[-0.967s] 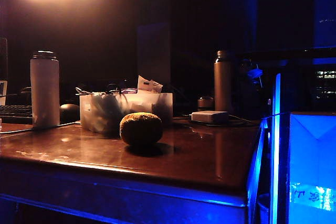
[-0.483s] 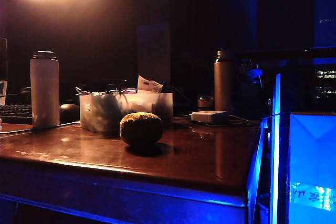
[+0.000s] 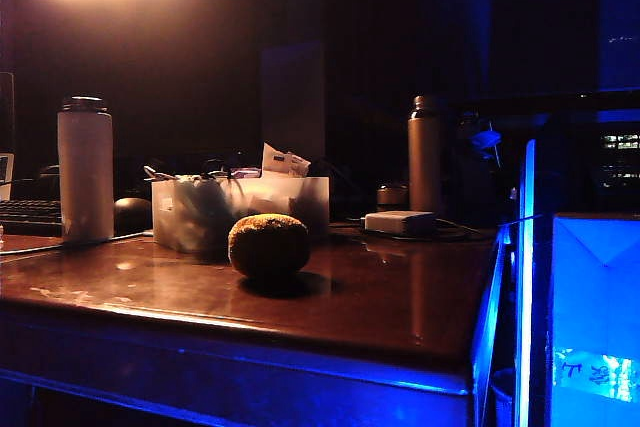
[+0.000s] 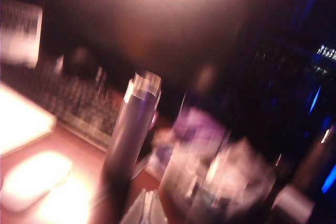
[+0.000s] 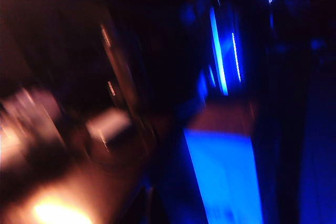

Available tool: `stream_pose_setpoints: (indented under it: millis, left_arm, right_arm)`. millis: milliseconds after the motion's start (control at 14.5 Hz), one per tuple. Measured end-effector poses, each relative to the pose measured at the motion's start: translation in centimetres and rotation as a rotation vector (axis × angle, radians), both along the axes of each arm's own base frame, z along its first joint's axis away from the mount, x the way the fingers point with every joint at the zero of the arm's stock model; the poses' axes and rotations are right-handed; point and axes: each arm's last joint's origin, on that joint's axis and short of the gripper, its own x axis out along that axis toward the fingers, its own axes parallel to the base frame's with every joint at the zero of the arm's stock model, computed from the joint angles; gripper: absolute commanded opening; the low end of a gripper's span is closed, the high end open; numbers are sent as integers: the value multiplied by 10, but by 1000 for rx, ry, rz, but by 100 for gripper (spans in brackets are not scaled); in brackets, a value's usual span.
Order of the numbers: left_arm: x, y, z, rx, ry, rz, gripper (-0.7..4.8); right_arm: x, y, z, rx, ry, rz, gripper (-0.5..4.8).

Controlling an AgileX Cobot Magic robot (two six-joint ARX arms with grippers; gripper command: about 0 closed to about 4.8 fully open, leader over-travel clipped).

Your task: Pick up the kiwi and place it into the translucent box.

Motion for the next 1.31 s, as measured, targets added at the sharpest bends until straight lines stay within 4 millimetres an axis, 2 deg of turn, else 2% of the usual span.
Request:
stream_pose_setpoints:
  millis: [69, 207, 345, 414, 552, 622, 691, 760, 898, 1036, 1174, 1243, 1312]
  left_arm:
    - [9, 0, 27, 8, 7, -18, -4]
    - [43, -3, 83, 80, 79, -145, -4]
    - [78, -5, 127, 181, 215, -266, -4]
    - [100, -6, 143, 233, 293, -322, -4]
    - [132, -6, 151, 275, 486, -373, -4]
    - [142, -8, 157, 294, 522, -393, -4]
    - [147, -15, 161, 308, 556, -434, -4]
    - [149, -23, 159, 315, 570, -470, -4]
    - [153, -41, 155, 335, 581, -543, -4]
    - [151, -49, 155, 338, 580, -588, -4]
    - [150, -52, 155, 307, 589, -591, -4]
    - [150, -52, 155, 304, 589, -589, -4]
    - [151, -52, 155, 306, 589, -577, -4]
  right_arm:
    - [1, 0, 18, 0, -1, 0, -1]
    - [14, 1, 53, -19, 46, 14, -1]
    - [41, 5, 93, -112, 81, 110, -1]
    - [58, 8, 108, -172, 102, 174, -1]
    - [103, 13, 128, -218, 220, 316, -1]
    - [124, 16, 133, -234, 274, 395, -1]
    - [153, 27, 138, -278, 331, 539, -1]
    - [176, 44, 140, -348, 339, 649, -1]
    - [205, 79, 128, -500, 365, 824, -1]
    - [222, 121, 110, -635, 369, 959, -1]
    - [227, 156, 88, -805, 351, 1041, -1]
    - [227, 174, 77, -880, 337, 1079, 21]
    - [227, 191, 66, -944, 319, 1118, 150]
